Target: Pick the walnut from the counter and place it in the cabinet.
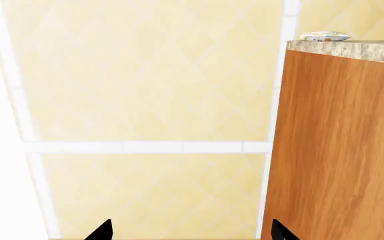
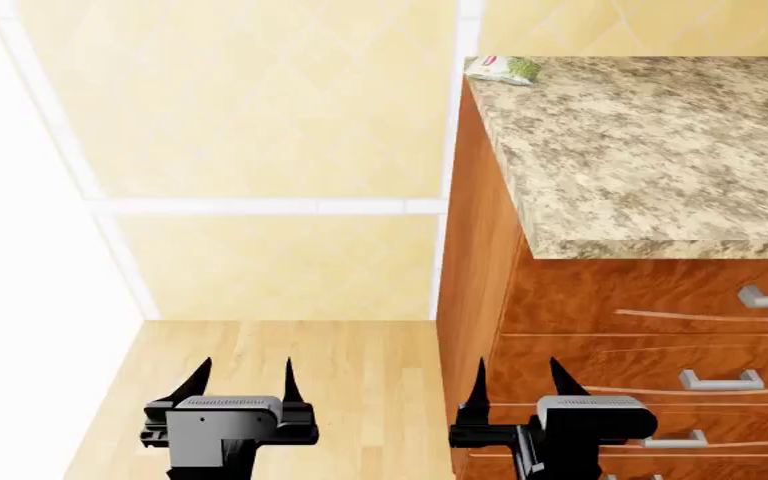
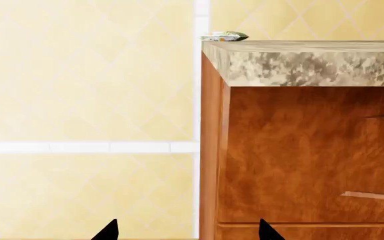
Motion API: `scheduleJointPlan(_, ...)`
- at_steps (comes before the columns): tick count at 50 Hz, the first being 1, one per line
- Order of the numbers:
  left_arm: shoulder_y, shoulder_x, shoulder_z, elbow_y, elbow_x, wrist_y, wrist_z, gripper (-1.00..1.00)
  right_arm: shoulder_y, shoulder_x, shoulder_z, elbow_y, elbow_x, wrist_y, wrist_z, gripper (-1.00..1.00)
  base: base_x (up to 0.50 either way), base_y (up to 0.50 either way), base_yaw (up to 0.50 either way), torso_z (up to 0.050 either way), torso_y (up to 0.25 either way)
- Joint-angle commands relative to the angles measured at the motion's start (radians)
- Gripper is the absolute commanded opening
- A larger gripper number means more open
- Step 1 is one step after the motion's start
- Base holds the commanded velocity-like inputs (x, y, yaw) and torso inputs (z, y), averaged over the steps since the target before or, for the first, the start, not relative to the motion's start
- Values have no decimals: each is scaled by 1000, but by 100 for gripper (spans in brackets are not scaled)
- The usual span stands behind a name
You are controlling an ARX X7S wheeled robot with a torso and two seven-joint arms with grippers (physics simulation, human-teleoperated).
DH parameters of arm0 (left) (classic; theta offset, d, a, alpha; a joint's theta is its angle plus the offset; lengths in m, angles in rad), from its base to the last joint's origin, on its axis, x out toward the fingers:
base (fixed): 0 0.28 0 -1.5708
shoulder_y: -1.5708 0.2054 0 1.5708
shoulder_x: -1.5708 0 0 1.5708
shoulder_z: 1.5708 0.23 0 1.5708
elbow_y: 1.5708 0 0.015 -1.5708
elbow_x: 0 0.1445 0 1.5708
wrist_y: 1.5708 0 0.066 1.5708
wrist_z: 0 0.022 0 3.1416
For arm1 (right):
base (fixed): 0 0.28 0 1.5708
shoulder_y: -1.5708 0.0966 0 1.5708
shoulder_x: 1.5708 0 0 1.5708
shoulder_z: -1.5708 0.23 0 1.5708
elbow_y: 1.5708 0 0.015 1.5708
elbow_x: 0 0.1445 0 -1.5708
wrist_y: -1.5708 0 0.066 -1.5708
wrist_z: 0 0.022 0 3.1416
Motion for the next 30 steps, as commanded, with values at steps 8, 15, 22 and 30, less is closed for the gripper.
scheduleJointPlan(8,-29,-42,32,-50,-78,-33,-26,100,38,31,-40,79,59,78,41,100,0,0,0,0,0)
scheduleJointPlan(15,-40,-60,66,-82,-67,-12,-29,100,47,48,-58,97,75,59,52,100,0,0,0,0,0)
scheduleJointPlan(22,-36,-72,78,-85,-71,-4,-41,100,34,59,-64,76,91,66,71,100,0,0,0,0,0)
scheduleJointPlan(30,-36,-81,86,-75,-83,-34,-57,100,32,69,-74,58,103,88,90,100,0,0,0,0,0)
